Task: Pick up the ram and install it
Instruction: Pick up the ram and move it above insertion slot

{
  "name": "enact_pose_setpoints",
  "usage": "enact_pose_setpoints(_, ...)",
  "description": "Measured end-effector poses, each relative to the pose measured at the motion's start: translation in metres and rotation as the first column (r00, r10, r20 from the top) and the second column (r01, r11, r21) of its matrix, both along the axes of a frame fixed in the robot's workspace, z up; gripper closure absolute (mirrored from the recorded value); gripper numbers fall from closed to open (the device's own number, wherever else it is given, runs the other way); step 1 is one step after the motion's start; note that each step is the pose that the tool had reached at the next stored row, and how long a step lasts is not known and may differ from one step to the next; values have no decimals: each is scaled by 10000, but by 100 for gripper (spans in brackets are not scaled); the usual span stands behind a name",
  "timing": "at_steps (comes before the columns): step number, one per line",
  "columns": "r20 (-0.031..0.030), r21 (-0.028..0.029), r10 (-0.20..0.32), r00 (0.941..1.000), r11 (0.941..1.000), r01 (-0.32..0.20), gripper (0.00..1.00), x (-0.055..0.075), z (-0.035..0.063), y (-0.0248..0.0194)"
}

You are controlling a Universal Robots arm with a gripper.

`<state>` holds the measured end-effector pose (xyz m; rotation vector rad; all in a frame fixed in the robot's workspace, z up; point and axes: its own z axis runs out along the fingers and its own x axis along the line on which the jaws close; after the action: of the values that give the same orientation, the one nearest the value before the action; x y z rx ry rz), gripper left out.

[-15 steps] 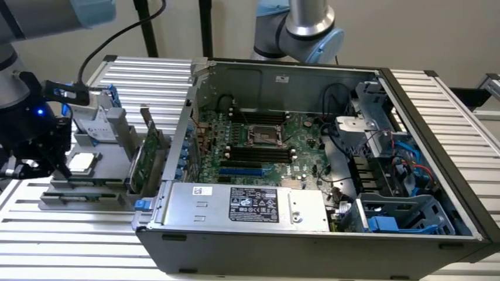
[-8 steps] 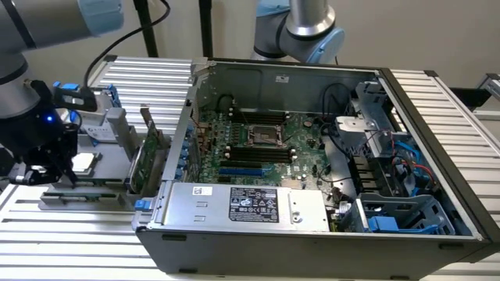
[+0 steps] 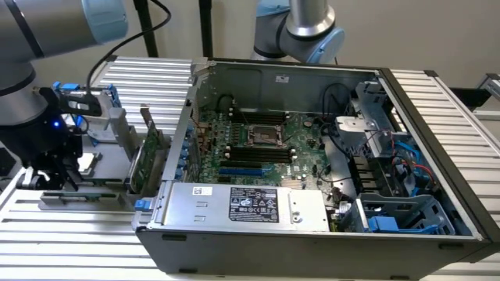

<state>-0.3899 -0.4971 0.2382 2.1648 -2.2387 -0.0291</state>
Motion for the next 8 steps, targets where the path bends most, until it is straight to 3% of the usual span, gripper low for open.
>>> enact_pose_setpoints(8,-1,0,120,9999,9999,-120,0,1,-145,0)
